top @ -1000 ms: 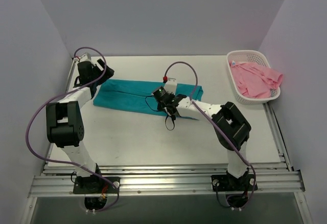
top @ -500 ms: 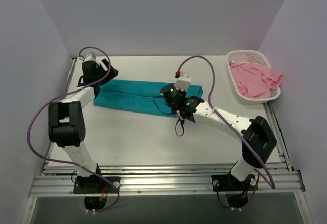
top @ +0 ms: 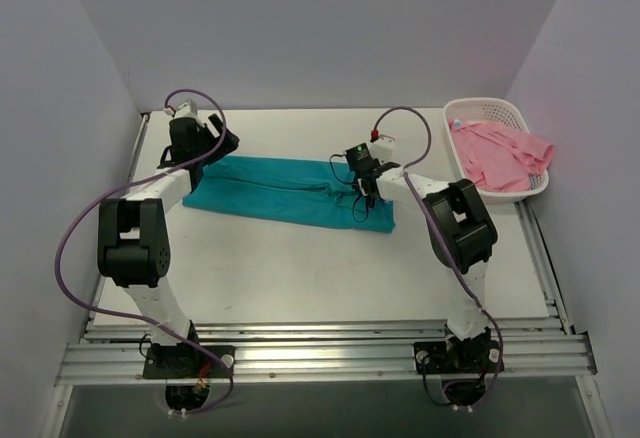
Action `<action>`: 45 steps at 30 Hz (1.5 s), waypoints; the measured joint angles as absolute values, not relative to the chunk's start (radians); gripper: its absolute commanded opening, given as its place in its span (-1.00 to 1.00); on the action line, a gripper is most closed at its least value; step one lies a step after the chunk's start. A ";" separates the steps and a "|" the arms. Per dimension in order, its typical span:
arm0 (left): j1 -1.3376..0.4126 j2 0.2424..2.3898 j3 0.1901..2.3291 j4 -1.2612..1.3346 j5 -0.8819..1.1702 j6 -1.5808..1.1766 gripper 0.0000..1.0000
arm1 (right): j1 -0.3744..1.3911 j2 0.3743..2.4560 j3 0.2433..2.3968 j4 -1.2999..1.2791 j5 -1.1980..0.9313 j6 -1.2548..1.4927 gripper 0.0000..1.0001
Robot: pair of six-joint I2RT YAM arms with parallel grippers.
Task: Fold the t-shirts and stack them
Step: Fold the tshirt
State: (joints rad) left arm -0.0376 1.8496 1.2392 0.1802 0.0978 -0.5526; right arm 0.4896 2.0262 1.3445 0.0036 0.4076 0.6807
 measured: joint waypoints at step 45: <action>-0.032 1.850 1.239 0.181 0.091 -0.541 0.77 | 0.553 1.810 1.166 0.018 0.405 0.699 0.39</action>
